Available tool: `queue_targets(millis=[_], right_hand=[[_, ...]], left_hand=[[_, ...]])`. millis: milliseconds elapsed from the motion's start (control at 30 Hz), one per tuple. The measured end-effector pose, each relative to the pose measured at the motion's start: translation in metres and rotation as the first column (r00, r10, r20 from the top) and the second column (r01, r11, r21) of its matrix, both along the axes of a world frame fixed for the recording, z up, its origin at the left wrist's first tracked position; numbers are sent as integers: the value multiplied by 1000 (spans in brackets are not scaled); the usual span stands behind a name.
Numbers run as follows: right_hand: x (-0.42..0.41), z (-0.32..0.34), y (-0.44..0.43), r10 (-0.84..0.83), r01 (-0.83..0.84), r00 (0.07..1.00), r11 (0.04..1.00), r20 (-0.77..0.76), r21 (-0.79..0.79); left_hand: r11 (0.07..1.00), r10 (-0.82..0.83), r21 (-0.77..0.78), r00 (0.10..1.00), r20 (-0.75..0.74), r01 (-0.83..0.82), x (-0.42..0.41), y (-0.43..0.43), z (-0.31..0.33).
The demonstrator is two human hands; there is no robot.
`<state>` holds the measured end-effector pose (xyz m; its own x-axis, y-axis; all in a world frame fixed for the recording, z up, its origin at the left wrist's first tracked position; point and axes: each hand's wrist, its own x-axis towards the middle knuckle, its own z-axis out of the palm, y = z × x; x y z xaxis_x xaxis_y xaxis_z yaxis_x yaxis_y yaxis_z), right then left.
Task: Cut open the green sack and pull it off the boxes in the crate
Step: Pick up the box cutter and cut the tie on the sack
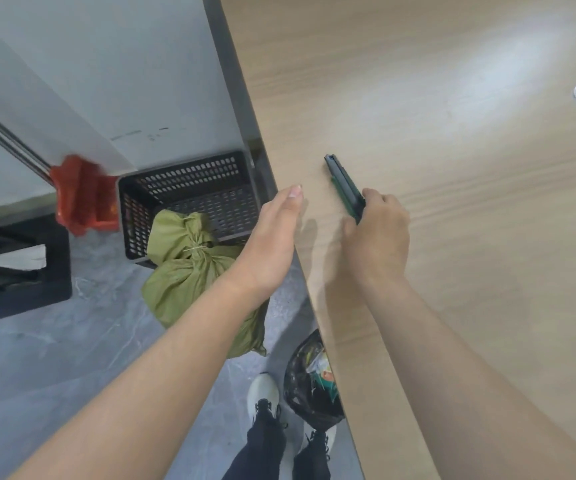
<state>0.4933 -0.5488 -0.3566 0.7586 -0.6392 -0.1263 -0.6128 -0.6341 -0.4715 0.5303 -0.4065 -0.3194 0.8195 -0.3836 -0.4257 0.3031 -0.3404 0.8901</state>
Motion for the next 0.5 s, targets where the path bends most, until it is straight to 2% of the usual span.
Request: queue_targets(millis=[100, 267, 333, 400, 433, 500], right_hand=[[-2, -1, 0, -21, 20, 1000, 999, 10, 49], [-2, 12, 10, -104, 73, 992, 930, 68, 360], [-2, 23, 21, -221, 98, 965, 807, 144, 582], [0, 38, 33, -312, 94, 940, 630, 140, 771], [1, 48, 38, -313, 75, 941, 569, 131, 819], [2, 66, 48, -285, 17, 946, 516, 153, 856]], left_hand=[[1000, 27, -2, 1000, 5, -27, 0, 2, -4], [997, 74, 16, 997, 37, -75, -4, 9, 10], [996, 91, 12, 994, 53, -92, -7, 14, 22], [992, 127, 11, 990, 69, -128, -8, 23, 35], [988, 153, 8, 985, 75, -154, -8, 27, 41], [980, 200, -2, 976, 82, -201, -10, 37, 56]])
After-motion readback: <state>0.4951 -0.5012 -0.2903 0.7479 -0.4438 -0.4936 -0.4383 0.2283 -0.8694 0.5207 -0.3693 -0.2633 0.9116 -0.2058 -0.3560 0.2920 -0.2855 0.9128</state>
